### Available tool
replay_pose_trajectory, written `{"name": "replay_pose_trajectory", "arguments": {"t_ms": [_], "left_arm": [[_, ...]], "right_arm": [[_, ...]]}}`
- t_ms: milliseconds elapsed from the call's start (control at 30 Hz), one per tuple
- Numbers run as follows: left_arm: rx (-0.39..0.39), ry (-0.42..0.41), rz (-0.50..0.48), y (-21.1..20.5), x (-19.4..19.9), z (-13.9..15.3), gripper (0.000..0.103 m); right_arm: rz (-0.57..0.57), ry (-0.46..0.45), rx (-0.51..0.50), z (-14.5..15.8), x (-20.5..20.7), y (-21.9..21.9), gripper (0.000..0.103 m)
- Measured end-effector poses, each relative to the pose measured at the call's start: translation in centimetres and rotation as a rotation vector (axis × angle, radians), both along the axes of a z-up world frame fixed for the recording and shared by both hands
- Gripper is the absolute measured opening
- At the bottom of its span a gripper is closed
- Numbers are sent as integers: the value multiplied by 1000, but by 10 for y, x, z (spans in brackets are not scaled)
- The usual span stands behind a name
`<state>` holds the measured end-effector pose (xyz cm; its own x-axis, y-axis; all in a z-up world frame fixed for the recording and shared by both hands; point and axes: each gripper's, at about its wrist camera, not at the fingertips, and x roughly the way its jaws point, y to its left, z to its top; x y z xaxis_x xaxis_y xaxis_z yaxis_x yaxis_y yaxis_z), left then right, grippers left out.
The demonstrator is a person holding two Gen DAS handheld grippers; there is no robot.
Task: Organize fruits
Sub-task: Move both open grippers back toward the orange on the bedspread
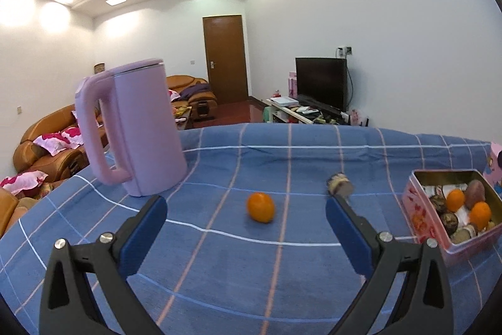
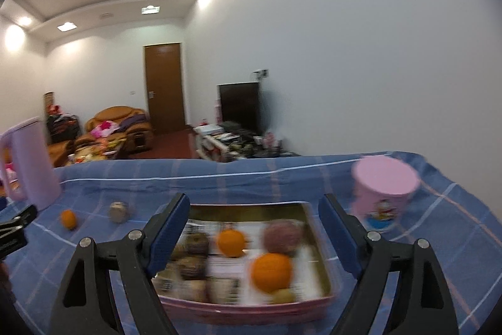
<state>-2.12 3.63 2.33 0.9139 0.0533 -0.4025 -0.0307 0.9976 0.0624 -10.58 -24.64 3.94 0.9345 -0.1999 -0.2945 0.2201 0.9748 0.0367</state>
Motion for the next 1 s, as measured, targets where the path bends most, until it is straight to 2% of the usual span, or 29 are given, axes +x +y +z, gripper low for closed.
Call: {"name": "replay_pose_trajectory", "arguments": {"t_ms": [267,400,633,833,933,1000], "left_arm": [[31,8,22,6,17,0,103],[55,74,49,8,40,-2,103],[35,155,83,12,80,-10,103],[62,154,111,16,101,-21,103],[26,168,117,25,105,-27,103],[-7,207,113,31,111,-29,103]], "right_arm": [[105,14,-10,-4,20,47,85],[152,48,-9,-7,41,68,85],[213,87,19,-11,71,92,85],[263,150,47,-18,102,108,85],[293,188,49,-24,119,116,85],[307,210,50,-26,131,119,85]]}}
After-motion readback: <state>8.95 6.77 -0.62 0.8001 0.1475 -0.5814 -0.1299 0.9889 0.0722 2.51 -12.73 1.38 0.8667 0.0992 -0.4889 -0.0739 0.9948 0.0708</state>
